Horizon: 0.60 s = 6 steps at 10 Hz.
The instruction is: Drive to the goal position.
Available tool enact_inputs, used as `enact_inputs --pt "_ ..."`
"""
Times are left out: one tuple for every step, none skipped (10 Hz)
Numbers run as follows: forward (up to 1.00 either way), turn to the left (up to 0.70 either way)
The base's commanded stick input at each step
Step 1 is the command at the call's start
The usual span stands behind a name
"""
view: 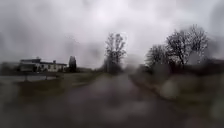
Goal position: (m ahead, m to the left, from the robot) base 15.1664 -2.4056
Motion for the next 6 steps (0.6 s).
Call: enact_inputs --pt "1.00 0.00" --pt "1.00 0.00" --pt "1.00 0.00" --pt "1.00 0.00" --pt "1.00 0.00" --pt "1.00 0.00"
